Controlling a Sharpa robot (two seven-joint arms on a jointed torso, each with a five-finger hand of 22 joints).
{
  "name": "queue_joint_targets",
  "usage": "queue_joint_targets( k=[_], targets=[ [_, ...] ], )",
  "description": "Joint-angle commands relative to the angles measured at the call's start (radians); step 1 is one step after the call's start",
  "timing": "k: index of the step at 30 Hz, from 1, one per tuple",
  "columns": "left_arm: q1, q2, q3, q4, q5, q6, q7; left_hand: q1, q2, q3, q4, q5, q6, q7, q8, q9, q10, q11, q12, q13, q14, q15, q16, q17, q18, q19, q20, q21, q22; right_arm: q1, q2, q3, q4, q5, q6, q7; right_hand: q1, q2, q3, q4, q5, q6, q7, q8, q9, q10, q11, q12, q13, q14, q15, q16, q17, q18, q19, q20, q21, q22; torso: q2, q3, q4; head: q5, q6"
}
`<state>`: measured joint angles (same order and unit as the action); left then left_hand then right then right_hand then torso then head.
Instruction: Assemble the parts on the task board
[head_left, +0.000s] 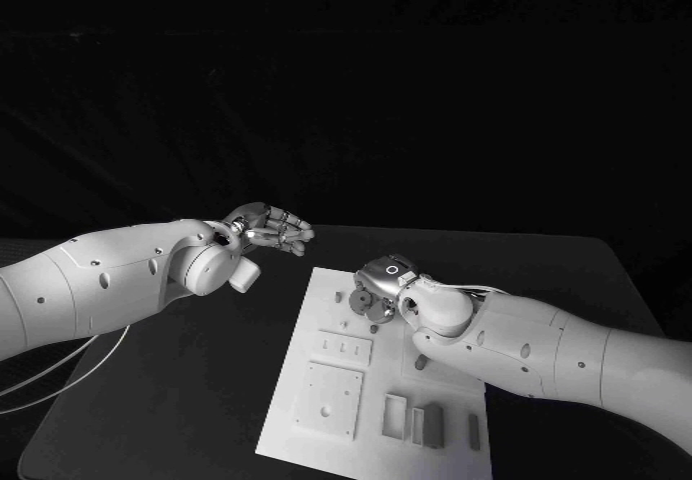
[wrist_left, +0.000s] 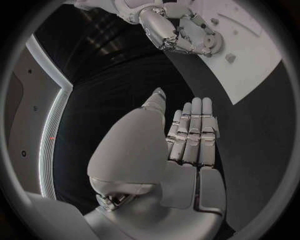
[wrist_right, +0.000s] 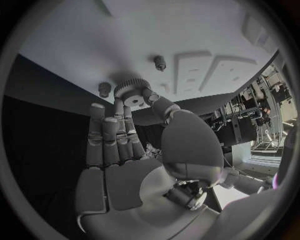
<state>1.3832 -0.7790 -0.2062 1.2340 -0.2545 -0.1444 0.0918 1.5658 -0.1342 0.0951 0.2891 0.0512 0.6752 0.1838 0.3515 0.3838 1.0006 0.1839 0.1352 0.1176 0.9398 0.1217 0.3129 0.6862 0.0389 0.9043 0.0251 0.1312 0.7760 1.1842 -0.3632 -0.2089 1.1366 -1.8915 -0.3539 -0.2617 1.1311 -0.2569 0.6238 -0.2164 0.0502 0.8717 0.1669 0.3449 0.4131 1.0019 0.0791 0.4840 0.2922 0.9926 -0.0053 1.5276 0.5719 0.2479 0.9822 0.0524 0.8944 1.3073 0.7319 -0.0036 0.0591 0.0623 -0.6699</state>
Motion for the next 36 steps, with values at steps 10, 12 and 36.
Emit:
queue_joint_targets(
  k=[10, 12, 36],
  targets=[
    [0.001, 0.000, 0.001, 0.001, -0.003, 0.009, 0.005, -0.011, 0.000, 0.007, 0.001, 0.000, -0.007, 0.052, 0.006, -0.001, -0.005, 0.001, -0.004, 0.002, 0.008, 0.002, -0.004, 0.002, 0.013, 0.008, -0.002, -0.006, 0.002, -0.005, -0.009, -0.016, 0.009, -0.072, -0.034, -0.025, 0.013, -0.022, 0.002, 0.000, 0.000, 0.006, 0.001, 0.008, 0.004, 0.026, 0.012, 0.011, 0.011, -0.002, -0.009, -0.005, -0.003, 0.014, 0.002, -0.003, -0.010, 0.013, 0.000, 0.0002, 0.0007, -0.002, 0.006],
    [0.001, 0.000, 0.001, 0.001, -0.004, 0.009, 0.006, -0.011, 0.000, 0.007, 0.001, 0.000, -0.007, 0.052, 0.006, -0.001, -0.005, 0.001, -0.004, 0.002, 0.008, 0.002, -0.004, 0.002, 0.013, 0.008, -0.002, -0.006, 0.002, -0.005, -0.011, -0.017, 0.011, -0.076, -0.042, -0.025, 0.016, -0.023, 0.003, -0.001, 0.000, 0.009, 0.000, 0.009, 0.005, 0.029, 0.011, 0.013, 0.014, -0.001, -0.011, -0.005, -0.004, 0.014, 0.003, -0.003, -0.010, 0.013, 0.000, 0.0001, 0.0009, -0.003, 0.007],
    [0.001, 0.002, 0.001, -0.002, -0.005, 0.010, 0.005, -0.012, -0.001, 0.008, 0.001, 0.000, -0.008, 0.052, 0.006, -0.001, -0.006, 0.001, -0.004, 0.002, 0.009, 0.002, -0.006, 0.004, 0.013, 0.008, -0.002, -0.007, 0.003, -0.005, -0.010, -0.018, 0.015, -0.089, -0.062, -0.041, 0.017, -0.026, -0.002, 0.001, 0.000, 0.023, -0.006, 0.016, 0.011, 0.047, 0.001, 0.031, 0.042, 0.003, -0.020, -0.005, -0.006, 0.014, 0.007, -0.003, -0.010, 0.014, 0.000, -0.0011, 0.0018, -0.001, 0.012]
  ],
)
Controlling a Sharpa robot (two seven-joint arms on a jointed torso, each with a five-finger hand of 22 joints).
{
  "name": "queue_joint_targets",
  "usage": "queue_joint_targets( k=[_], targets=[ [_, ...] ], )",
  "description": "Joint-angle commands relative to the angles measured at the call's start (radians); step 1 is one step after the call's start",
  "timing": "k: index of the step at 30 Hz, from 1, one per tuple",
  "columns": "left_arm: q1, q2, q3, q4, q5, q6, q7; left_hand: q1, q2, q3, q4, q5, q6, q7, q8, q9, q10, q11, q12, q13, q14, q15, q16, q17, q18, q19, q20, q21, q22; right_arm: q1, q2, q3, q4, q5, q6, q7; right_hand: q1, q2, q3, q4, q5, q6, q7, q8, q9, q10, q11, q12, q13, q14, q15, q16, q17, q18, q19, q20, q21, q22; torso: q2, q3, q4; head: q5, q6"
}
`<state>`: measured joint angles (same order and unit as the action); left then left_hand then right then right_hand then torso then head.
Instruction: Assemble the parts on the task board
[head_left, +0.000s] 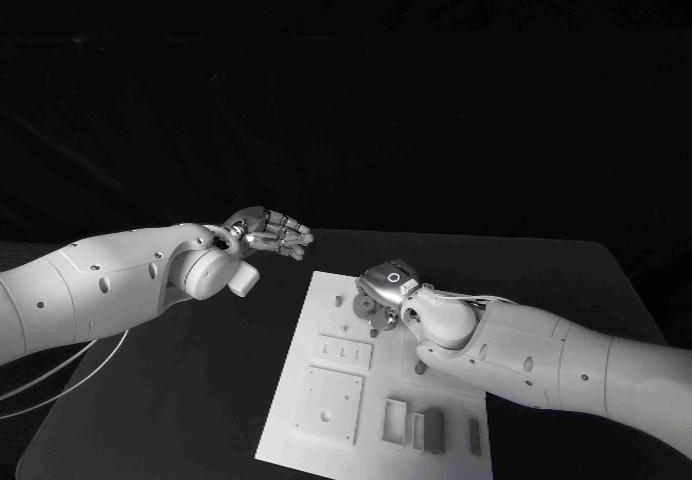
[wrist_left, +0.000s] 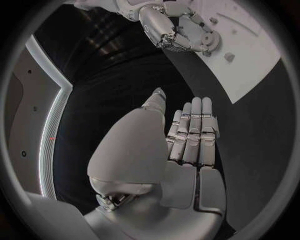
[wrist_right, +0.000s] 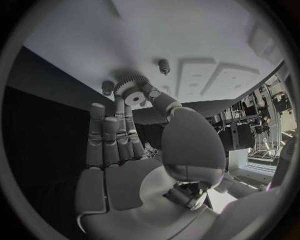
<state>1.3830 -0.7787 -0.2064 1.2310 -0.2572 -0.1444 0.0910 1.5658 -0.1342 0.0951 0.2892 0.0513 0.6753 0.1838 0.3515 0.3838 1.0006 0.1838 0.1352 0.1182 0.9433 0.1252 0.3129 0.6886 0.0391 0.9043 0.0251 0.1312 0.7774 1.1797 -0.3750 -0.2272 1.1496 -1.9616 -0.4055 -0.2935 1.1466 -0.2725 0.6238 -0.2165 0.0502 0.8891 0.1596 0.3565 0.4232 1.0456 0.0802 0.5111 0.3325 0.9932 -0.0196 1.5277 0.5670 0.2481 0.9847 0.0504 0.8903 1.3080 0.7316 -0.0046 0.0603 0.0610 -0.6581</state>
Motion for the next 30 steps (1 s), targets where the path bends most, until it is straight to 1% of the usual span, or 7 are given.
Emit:
queue_joint_targets(
  k=[1, 7, 12, 19, 30],
  targets=[
    [0.001, 0.002, 0.001, 0.001, -0.002, 0.010, 0.006, -0.012, -0.001, 0.008, 0.001, 0.000, -0.008, 0.052, 0.006, -0.001, -0.006, 0.002, -0.004, 0.001, 0.005, -0.002, -0.006, 0.001, 0.013, 0.008, -0.002, -0.007, 0.002, -0.001, 0.003, 0.000, 0.001, -0.019, -0.012, -0.009, 0.001, -0.010, -0.002, 0.002, 0.000, 0.006, 0.001, 0.005, 0.002, 0.003, 0.000, 0.004, 0.002, 0.003, -0.006, -0.005, -0.001, 0.014, 0.005, -0.001, -0.006, 0.013, 0.000, -0.0002, 0.0005, 0.000, 0.000],
    [0.001, 0.003, 0.001, 0.000, -0.002, 0.010, 0.006, -0.012, -0.001, 0.008, 0.001, 0.000, -0.008, 0.052, 0.006, -0.001, -0.006, 0.002, -0.004, 0.001, 0.005, -0.002, -0.006, 0.002, 0.013, 0.008, -0.002, -0.007, 0.002, -0.001, 0.008, 0.000, -0.003, -0.019, -0.014, -0.008, 0.002, -0.009, -0.001, 0.002, 0.000, 0.007, 0.001, 0.005, 0.002, 0.003, -0.001, 0.006, 0.005, 0.003, -0.007, -0.005, -0.001, 0.014, 0.005, -0.001, -0.006, 0.013, 0.000, -0.0001, 0.0014, 0.001, 0.000],
    [0.001, 0.003, 0.001, 0.000, -0.002, 0.010, 0.006, -0.012, -0.001, 0.008, 0.001, 0.000, -0.008, 0.052, 0.006, -0.001, -0.006, 0.002, -0.004, 0.001, 0.005, -0.002, -0.006, 0.002, 0.013, 0.008, -0.002, -0.007, 0.002, -0.001, 0.012, 0.000, -0.006, -0.019, -0.013, -0.006, 0.003, -0.008, -0.001, 0.002, 0.000, 0.007, 0.000, 0.005, 0.002, 0.002, -0.001, 0.006, 0.006, 0.004, -0.007, -0.005, -0.001, 0.014, 0.006, -0.001, -0.006, 0.013, 0.000, -0.0006, 0.0005, 0.002, 0.000],
    [0.001, 0.004, 0.001, -0.001, -0.003, 0.011, 0.006, -0.012, -0.001, 0.008, 0.001, 0.000, -0.009, 0.053, 0.006, -0.001, -0.006, 0.002, -0.004, 0.001, 0.005, -0.002, -0.007, 0.002, 0.013, 0.008, -0.002, -0.007, 0.002, -0.001, 0.015, 0.000, -0.010, -0.019, -0.013, -0.006, 0.003, -0.007, 0.000, 0.003, 0.000, 0.007, 0.000, 0.005, 0.003, 0.002, -0.001, 0.006, 0.008, 0.004, -0.007, -0.005, -0.002, 0.014, 0.006, -0.002, -0.006, 0.013, 0.000, -0.0001, -0.0002, 0.002, -0.001],
    [0.001, 0.004, 0.001, -0.001, -0.003, 0.010, 0.006, -0.012, -0.001, 0.009, 0.001, 0.000, -0.009, 0.053, 0.006, -0.001, -0.007, 0.002, -0.005, 0.002, 0.006, -0.002, -0.007, 0.003, 0.013, 0.008, -0.002, -0.008, 0.003, -0.001, 0.015, 0.000, -0.014, -0.017, -0.016, -0.005, 0.006, -0.004, 0.002, 0.002, 0.001, 0.009, 0.000, 0.005, 0.004, 0.001, -0.002, 0.008, 0.013, 0.005, -0.008, -0.005, -0.002, 0.014, 0.008, -0.002, -0.006, 0.013, 0.000, -0.0001, -0.0001, 0.002, -0.001]
  ],
)
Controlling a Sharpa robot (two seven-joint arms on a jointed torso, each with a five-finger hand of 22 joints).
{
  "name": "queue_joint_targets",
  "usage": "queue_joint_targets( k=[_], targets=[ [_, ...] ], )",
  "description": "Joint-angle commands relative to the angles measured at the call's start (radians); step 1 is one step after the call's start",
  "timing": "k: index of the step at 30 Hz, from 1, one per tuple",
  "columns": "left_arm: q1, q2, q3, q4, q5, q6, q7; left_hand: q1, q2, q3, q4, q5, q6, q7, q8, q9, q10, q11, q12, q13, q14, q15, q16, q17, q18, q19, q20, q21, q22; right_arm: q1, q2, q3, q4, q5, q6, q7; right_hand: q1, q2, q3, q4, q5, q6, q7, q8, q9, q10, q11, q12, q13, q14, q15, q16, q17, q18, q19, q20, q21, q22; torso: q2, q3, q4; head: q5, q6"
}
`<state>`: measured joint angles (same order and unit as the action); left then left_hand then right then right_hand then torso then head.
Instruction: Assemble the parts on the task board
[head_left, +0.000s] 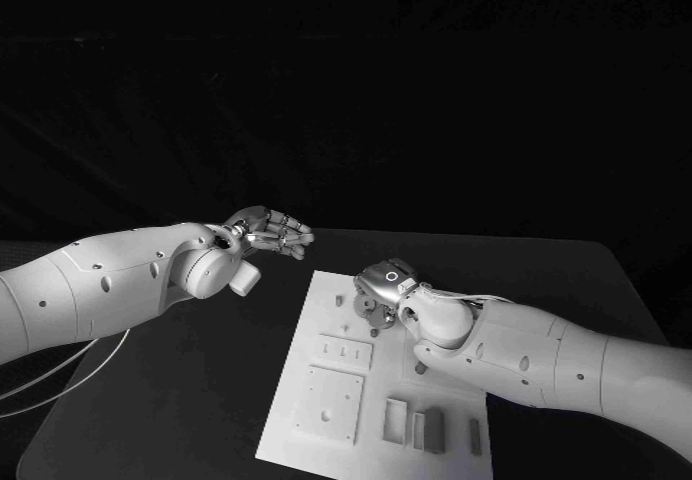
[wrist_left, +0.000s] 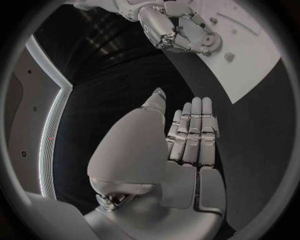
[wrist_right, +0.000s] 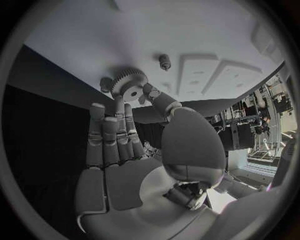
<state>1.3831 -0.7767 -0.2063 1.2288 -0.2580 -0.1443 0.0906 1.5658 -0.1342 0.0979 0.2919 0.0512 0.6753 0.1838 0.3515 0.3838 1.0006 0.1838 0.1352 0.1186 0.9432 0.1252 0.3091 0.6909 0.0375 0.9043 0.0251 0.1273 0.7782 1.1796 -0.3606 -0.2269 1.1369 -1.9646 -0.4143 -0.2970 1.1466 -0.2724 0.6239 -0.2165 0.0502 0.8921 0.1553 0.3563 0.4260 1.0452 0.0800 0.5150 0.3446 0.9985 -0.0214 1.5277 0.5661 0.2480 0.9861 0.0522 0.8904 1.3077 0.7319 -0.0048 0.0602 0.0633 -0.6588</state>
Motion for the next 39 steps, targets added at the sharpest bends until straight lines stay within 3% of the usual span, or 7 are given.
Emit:
queue_joint_targets(
  k=[1, 14, 26, 32, 39],
  targets=[
    [0.001, 0.002, 0.001, 0.002, -0.002, 0.010, 0.006, -0.012, -0.001, 0.006, -0.002, 0.000, -0.009, 0.053, 0.006, -0.001, -0.007, 0.002, -0.004, 0.001, 0.006, -0.002, -0.003, 0.001, 0.015, 0.008, -0.002, -0.004, 0.002, 0.000, 0.000, 0.000, -0.001, -0.014, -0.007, -0.001, 0.007, -0.004, 0.002, 0.003, 0.001, 0.006, 0.004, 0.006, 0.001, 0.002, -0.002, 0.004, 0.002, 0.000, -0.006, -0.005, -0.001, 0.014, 0.006, -0.004, -0.006, 0.013, 0.000, 0.0003, -0.0001, 0.001, 0.000],
    [0.001, 0.001, 0.001, 0.002, -0.002, 0.011, 0.005, -0.013, -0.001, 0.006, -0.002, 0.000, -0.009, 0.053, 0.006, -0.001, -0.007, 0.002, -0.005, 0.001, 0.006, -0.002, -0.004, 0.001, 0.015, 0.008, -0.002, -0.004, 0.002, 0.000, 0.001, 0.000, -0.004, -0.001, -0.022, 0.007, 0.015, 0.009, 0.005, -0.001, 0.001, 0.008, 0.003, 0.006, 0.003, 0.001, -0.003, 0.006, 0.012, 0.002, -0.008, -0.006, -0.002, 0.014, 0.008, -0.006, -0.006, 0.013, 0.000, 0.0004, -0.0005, 0.002, 0.000],
    [0.001, 0.000, 0.001, 0.002, -0.007, 0.011, 0.004, -0.013, -0.001, 0.006, -0.002, 0.000, -0.009, 0.053, 0.006, -0.001, -0.007, 0.002, -0.005, 0.001, 0.006, -0.002, -0.005, 0.002, 0.015, 0.008, -0.002, -0.005, 0.003, 0.000, 0.003, 0.000, -0.012, 0.020, -0.039, 0.022, 0.036, 0.036, 0.010, -0.023, 0.001, 0.001, 0.005, 0.000, 0.004, -0.009, -0.001, -0.002, 0.024, 0.004, -0.006, -0.009, -0.005, 0.014, 0.008, -0.006, -0.009, 0.013, 0.000, 0.0000, -0.0001, 0.005, 0.000],
    [0.001, 0.000, 0.001, 0.002, -0.007, 0.010, 0.004, -0.013, -0.001, 0.006, -0.002, 0.000, -0.009, 0.053, 0.007, -0.001, -0.007, 0.002, -0.005, 0.002, 0.006, -0.002, -0.005, 0.002, 0.015, 0.008, -0.002, -0.005, 0.003, 0.000, 0.001, 0.000, -0.017, 0.047, -0.036, 0.039, 0.039, 0.037, 0.012, -0.034, 0.001, -0.030, 0.018, -0.019, -0.004, -0.012, 0.004, -0.025, 0.016, 0.005, -0.001, -0.008, -0.005, 0.014, 0.009, -0.005, -0.009, 0.014, 0.000, 0.0001, -0.0009, 0.007, 0.000],
    [0.001, -0.001, 0.001, 0.003, -0.008, 0.010, 0.004, -0.014, -0.001, 0.006, -0.002, 0.000, -0.010, 0.053, 0.007, -0.001, -0.007, 0.002, -0.005, 0.002, 0.006, -0.002, -0.005, 0.003, 0.015, 0.008, -0.002, -0.005, 0.003, 0.000, 0.001, 0.000, -0.017, 0.056, -0.026, 0.046, 0.038, 0.034, 0.014, -0.035, 0.001, -0.038, 0.018, -0.023, -0.006, -0.010, 0.006, -0.038, 0.010, 0.005, 0.001, -0.008, -0.005, 0.014, 0.008, -0.004, -0.010, 0.015, 0.000, 0.0008, -0.0013, 0.007, -0.001]
  ],
)
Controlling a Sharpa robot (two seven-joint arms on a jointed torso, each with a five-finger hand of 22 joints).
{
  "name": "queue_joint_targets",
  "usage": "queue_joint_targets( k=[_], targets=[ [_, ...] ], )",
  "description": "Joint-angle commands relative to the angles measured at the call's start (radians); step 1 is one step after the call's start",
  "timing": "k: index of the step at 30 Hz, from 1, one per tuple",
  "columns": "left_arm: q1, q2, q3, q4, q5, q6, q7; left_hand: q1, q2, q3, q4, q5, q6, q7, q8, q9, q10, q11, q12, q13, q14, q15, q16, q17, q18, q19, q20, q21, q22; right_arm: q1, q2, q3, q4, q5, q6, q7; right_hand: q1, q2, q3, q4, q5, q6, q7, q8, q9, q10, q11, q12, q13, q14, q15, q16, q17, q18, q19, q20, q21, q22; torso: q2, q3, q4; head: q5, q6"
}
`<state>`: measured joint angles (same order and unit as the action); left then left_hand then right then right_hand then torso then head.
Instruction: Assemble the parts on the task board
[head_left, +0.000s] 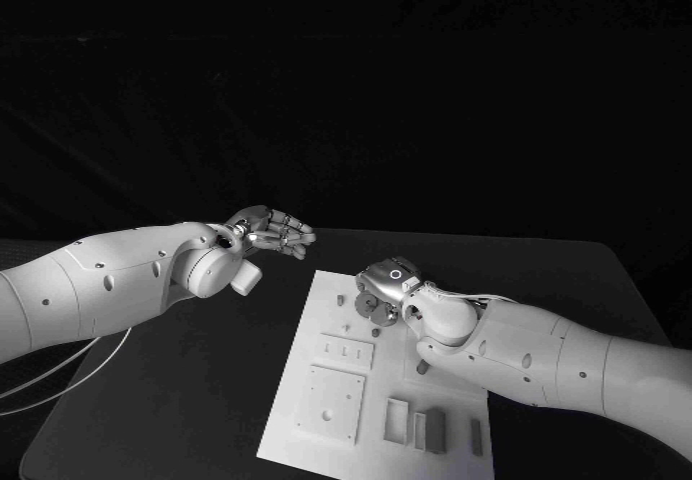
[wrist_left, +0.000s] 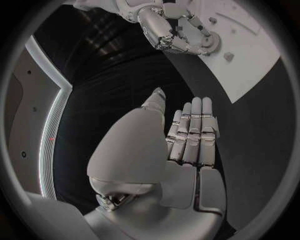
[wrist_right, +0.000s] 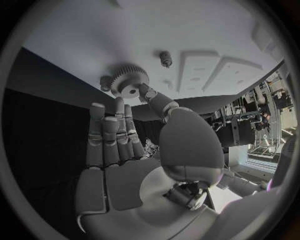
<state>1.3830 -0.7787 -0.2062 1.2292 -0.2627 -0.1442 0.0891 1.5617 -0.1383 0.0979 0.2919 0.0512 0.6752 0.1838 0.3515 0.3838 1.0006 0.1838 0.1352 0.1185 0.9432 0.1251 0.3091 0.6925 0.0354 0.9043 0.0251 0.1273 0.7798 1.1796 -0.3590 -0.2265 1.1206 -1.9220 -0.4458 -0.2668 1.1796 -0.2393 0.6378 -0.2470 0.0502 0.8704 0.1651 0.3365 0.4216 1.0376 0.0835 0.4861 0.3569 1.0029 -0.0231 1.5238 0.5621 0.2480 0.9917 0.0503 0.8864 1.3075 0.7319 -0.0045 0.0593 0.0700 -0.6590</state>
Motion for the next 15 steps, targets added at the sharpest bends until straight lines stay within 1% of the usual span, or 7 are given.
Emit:
queue_joint_targets(
  k=[1, 5, 9, 15],
  targets=[
    [0.001, 0.001, 0.001, 0.002, -0.003, 0.011, 0.005, -0.009, 0.003, 0.006, -0.002, 0.000, -0.010, 0.053, 0.007, -0.001, -0.007, 0.002, -0.005, 0.002, 0.006, -0.002, -0.005, 0.001, 0.017, 0.008, -0.002, -0.005, 0.002, 0.000, -0.001, 0.000, 0.000, 0.019, 0.008, 0.018, 0.005, 0.001, 0.001, -0.004, 0.000, -0.018, 0.008, -0.005, -0.002, -0.003, 0.004, -0.017, -0.006, 0.000, 0.004, -0.004, -0.001, 0.014, 0.002, -0.002, -0.006, 0.015, 0.000, 0.0006, -0.0002, 0.000, -0.001],
    [0.001, 0.001, 0.001, 0.002, -0.003, 0.009, 0.005, -0.010, 0.003, 0.006, -0.002, 0.000, -0.010, 0.053, 0.007, -0.001, -0.007, 0.002, -0.005, 0.002, 0.007, -0.002, -0.006, 0.001, 0.017, 0.009, -0.002, -0.005, 0.002, 0.000, -0.006, 0.000, 0.005, 0.035, 0.010, 0.025, 0.004, 0.002, 0.006, -0.004, 0.001, -0.025, 0.007, -0.007, -0.003, 0.000, 0.013, -0.073, -0.032, -0.002, 0.013, -0.003, -0.001, 0.014, 0.001, -0.001, -0.006, 0.016, 0.000, 0.0010, 0.0002, 0.000, 0.000],
    [0.001, 0.000, 0.001, 0.001, -0.003, 0.010, 0.005, -0.010, 0.003, 0.007, -0.002, 0.000, -0.010, 0.053, 0.007, -0.001, -0.007, 0.002, -0.005, 0.002, 0.007, -0.002, -0.006, 0.002, 0.017, 0.009, -0.002, -0.005, 0.002, 0.000, -0.011, 0.000, 0.007, 0.050, 0.013, 0.031, 0.005, 0.005, 0.007, -0.004, 0.001, -0.029, 0.007, -0.008, -0.003, 0.005, 0.016, -0.095, -0.042, -0.003, 0.016, -0.003, -0.001, 0.014, 0.000, -0.001, -0.007, 0.016, 0.000, 0.0008, 0.0003, 0.000, 0.000],
    [0.001, 0.000, 0.001, 0.001, -0.003, 0.010, 0.005, -0.010, 0.003, 0.007, -0.002, 0.000, -0.010, 0.053, 0.007, -0.001, -0.007, 0.002, -0.005, 0.002, 0.007, -0.002, -0.006, 0.002, 0.017, 0.009, -0.002, -0.005, 0.002, 0.000, -0.013, 0.000, 0.002, 0.062, 0.014, 0.038, 0.009, 0.027, 0.011, -0.007, 0.000, -0.038, 0.003, -0.010, -0.004, 0.024, 0.019, -0.144, -0.067, -0.005, 0.018, -0.002, -0.002, 0.014, -0.002, 0.000, -0.006, 0.017, 0.000, 0.0012, -0.0001, 0.000, -0.001]
  ],
)
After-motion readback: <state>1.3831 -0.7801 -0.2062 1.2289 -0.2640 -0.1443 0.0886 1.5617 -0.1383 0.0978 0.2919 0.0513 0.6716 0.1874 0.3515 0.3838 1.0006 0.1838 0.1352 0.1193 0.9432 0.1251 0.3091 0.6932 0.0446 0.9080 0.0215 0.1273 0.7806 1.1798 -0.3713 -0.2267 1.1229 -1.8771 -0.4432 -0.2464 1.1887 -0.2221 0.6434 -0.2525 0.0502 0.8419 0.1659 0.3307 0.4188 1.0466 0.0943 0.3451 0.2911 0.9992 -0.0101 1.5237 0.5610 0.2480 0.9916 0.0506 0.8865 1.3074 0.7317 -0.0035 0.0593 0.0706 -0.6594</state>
